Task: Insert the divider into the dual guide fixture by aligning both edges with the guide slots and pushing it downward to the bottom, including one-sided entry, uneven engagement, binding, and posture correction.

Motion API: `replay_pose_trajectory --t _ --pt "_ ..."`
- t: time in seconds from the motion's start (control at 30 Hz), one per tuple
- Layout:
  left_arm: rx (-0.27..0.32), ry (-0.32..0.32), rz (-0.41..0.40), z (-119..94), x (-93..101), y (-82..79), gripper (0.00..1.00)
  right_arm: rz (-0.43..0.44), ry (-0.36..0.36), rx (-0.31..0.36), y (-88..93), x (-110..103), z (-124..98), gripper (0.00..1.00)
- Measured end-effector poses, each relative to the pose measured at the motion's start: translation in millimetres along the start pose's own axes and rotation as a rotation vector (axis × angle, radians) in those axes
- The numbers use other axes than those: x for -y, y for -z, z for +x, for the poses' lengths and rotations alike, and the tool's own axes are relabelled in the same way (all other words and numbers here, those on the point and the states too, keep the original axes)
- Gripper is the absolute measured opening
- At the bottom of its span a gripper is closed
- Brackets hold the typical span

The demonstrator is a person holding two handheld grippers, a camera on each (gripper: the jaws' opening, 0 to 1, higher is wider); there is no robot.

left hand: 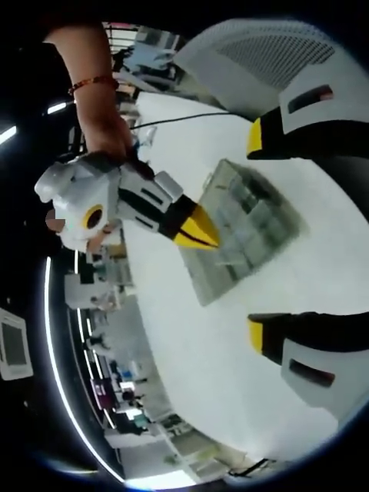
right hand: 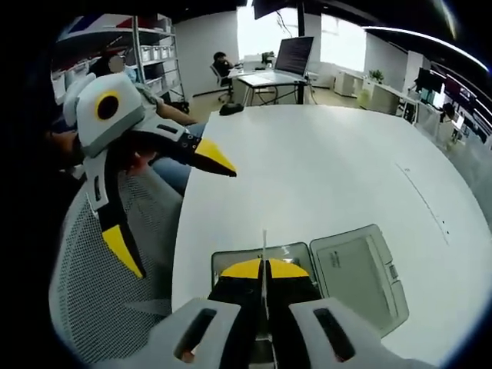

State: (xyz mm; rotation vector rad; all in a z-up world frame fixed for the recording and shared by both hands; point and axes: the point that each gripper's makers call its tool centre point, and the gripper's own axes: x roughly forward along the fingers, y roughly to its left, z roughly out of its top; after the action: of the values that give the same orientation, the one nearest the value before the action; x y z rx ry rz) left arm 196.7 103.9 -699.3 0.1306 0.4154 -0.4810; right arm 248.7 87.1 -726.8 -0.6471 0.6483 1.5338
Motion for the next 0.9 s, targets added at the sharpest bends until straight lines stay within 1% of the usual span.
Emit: replay_pose_trajectory --t 0.07,0.3,0.5,0.63,0.7,0.8,0.83,0.9 --pt "0.001 0.002 0.003 0.5 0.6 -0.7 0.81 0.014 -0.003 0.004 0.2 -0.5 1.2 0.0" --pt "0.001 -0.002 0.0 0.1 -0.3 -0.3 0.8 -0.012 -0.009 -0.004 0.1 0.0 4.2 0.0" --pt "0.002 0.0 -0.003 0.5 -0.2 -0.2 0.8 -0.021 -0.011 0.005 -1.5 1.1 4.8 0.0" --pt "-0.002 -0.003 0.002 0.6 -0.5 0.3 0.79 -0.012 -0.02 0.022 -2.9 0.8 4.8 0.0" --pt "0.005 -0.003 0.002 0.5 -0.6 -1.3 0.79 -0.025 -0.018 0.016 -0.8 1.8 5.0 0.0" --pt "-0.007 -0.001 0.002 1.1 -0.3 1.1 0.79 -0.019 -0.023 0.015 1.6 1.9 5.4 0.0" --pt "-0.005 0.0 0.002 1.1 -0.1 0.8 0.79 -0.028 -0.023 0.0 4.4 1.8 5.0 0.0" --pt "-0.001 0.001 -0.003 1.2 0.3 -0.1 0.79 -0.031 -0.031 0.006 5.1 -0.1 5.4 0.0"
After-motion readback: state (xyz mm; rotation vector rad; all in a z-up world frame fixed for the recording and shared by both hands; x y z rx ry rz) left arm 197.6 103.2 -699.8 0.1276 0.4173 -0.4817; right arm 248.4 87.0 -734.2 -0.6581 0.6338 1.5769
